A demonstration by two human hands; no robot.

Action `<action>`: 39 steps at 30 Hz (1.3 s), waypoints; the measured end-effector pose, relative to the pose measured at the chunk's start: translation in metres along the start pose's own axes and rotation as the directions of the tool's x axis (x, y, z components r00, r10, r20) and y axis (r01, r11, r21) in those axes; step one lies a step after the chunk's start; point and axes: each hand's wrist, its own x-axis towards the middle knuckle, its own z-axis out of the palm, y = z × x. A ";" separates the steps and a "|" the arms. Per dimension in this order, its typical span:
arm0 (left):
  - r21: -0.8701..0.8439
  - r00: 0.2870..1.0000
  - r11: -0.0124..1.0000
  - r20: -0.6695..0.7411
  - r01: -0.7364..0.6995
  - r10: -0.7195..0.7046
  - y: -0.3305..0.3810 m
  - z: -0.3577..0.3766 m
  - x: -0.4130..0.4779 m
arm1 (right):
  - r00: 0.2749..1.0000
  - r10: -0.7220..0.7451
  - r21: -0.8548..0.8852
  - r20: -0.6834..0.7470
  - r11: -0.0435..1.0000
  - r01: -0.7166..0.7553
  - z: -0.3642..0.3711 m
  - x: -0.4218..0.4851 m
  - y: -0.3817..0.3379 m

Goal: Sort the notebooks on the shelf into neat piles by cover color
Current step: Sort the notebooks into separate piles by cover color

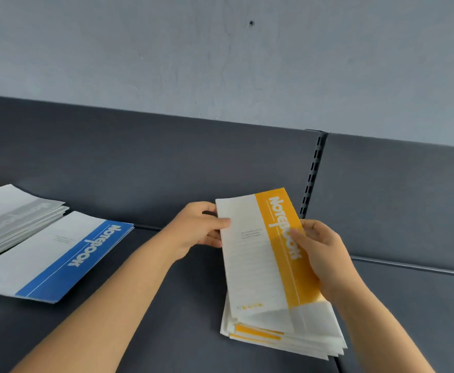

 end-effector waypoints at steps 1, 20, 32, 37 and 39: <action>0.085 0.995 0.996 -0.094 -0.024 0.032 0.001 0.000 0.001 | 0.999 0.014 0.012 0.044 1.000 -0.015 0.009 -0.003 0.000; 0.895 0.974 0.439 -0.166 0.082 0.156 -0.019 -0.400 -0.082 | 0.926 0.034 -0.010 0.377 0.999 -0.033 0.452 -0.082 -0.110; 0.990 1.000 0.140 0.000 -0.001 0.010 -0.075 -0.597 -0.073 | 0.929 -0.054 -0.700 0.366 0.642 0.313 0.669 -0.090 -0.121; 0.996 0.993 0.053 0.070 -0.066 -0.091 -0.098 -0.612 -0.077 | 0.880 -0.004 -0.849 0.475 0.261 0.459 0.680 -0.101 -0.113; 0.998 0.997 -0.004 0.070 -0.071 -0.019 -0.091 -0.608 -0.078 | 0.882 -0.087 -0.848 0.462 0.246 0.469 0.671 -0.099 -0.119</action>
